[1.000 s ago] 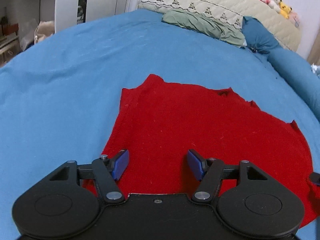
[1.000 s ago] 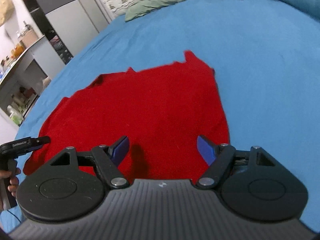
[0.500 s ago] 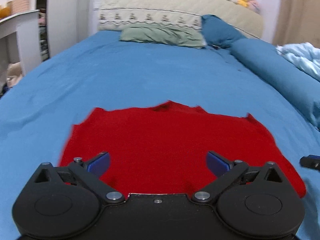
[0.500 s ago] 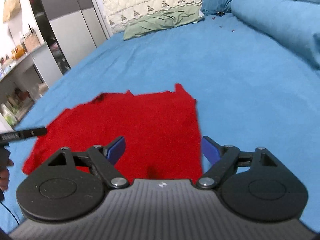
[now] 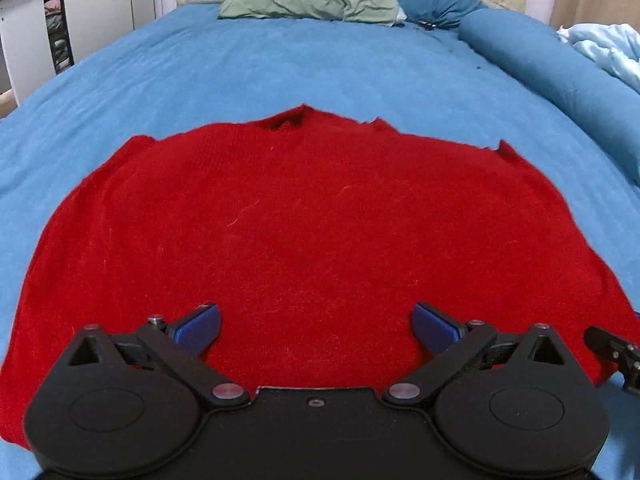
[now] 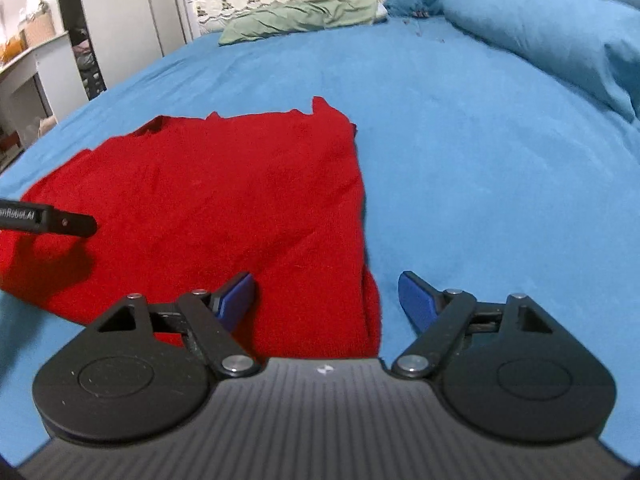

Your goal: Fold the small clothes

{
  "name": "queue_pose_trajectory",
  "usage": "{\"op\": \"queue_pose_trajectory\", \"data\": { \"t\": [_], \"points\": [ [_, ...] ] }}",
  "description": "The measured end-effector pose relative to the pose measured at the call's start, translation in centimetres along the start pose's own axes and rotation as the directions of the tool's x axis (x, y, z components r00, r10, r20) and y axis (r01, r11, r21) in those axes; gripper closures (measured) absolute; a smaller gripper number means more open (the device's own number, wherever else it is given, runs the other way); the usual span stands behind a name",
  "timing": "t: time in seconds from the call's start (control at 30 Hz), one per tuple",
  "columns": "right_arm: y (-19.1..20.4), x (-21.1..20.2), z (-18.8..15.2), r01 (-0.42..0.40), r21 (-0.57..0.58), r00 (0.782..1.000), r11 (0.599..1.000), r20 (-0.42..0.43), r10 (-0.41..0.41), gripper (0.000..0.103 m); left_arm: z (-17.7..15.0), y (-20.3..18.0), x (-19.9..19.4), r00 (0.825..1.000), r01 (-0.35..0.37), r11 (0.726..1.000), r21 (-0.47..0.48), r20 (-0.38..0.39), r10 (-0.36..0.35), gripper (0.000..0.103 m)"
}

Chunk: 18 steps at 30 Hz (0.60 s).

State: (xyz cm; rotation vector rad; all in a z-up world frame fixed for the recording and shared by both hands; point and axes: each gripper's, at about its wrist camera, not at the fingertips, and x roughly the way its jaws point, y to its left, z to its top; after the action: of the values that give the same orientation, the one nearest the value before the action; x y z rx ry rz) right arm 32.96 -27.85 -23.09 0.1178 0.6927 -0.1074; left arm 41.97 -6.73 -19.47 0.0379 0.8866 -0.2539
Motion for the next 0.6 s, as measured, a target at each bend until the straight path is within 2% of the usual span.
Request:
{"op": "queue_pose_trajectory", "data": {
  "t": [0.1,0.13,0.17,0.2,0.23,0.27,0.37,0.43,0.5,0.6],
  "points": [
    [0.9,0.0,-0.1,0.001,-0.043,1.000,0.999,0.007,-0.001,0.026,-0.2,0.0,0.1,1.000,-0.016,1.000,-0.002,-0.014,0.016,0.000],
    [1.0,-0.1,0.0,-0.007,-0.046,1.000,0.999,0.006,0.007,0.035,-0.2,-0.1,0.3,1.000,-0.023,1.000,-0.001,-0.020,0.023,0.000],
    [1.1,-0.2,0.1,-0.014,-0.045,1.000,0.999,0.003,0.014,0.049,-0.2,-0.1,0.3,0.999,-0.028,1.000,-0.002,-0.024,0.028,0.000],
    [1.1,-0.3,0.3,-0.013,-0.040,1.000,0.999,-0.002,0.013,0.054,-0.1,-0.2,0.4,0.999,-0.032,0.999,-0.004,-0.030,0.032,0.000],
    [0.9,-0.3,0.6,-0.020,-0.023,1.000,1.000,-0.011,0.020,0.068,0.0,-0.2,0.5,0.999,-0.035,0.999,-0.005,-0.035,0.035,0.000],
    [0.4,-0.3,0.9,-0.033,0.016,0.999,0.999,-0.027,0.033,0.075,0.1,-0.3,0.6,0.999,-0.037,0.999,-0.009,-0.041,0.036,0.000],
    [-1.3,-0.5,1.9,-0.079,0.169,0.995,0.982,-0.051,0.089,0.081,0.4,-0.1,0.9,0.998,-0.031,0.999,-0.017,-0.060,0.029,0.000],
    [-2.5,-0.9,2.8,-0.119,0.287,0.989,0.950,-0.049,0.138,0.081,0.7,0.0,1.0,0.997,-0.024,1.000,-0.008,-0.076,0.023,0.000],
    [-3.3,-1.5,4.0,-0.168,0.382,0.982,0.909,-0.021,0.190,0.081,1.1,0.2,0.7,0.996,-0.009,1.000,0.002,-0.091,0.010,0.000],
    [-2.6,-2.9,7.0,-0.260,0.437,0.964,0.861,0.061,0.260,0.081,1.2,1.6,-1.2,0.998,0.010,0.999,-0.038,-0.064,-0.012,0.000]
  ]
}}
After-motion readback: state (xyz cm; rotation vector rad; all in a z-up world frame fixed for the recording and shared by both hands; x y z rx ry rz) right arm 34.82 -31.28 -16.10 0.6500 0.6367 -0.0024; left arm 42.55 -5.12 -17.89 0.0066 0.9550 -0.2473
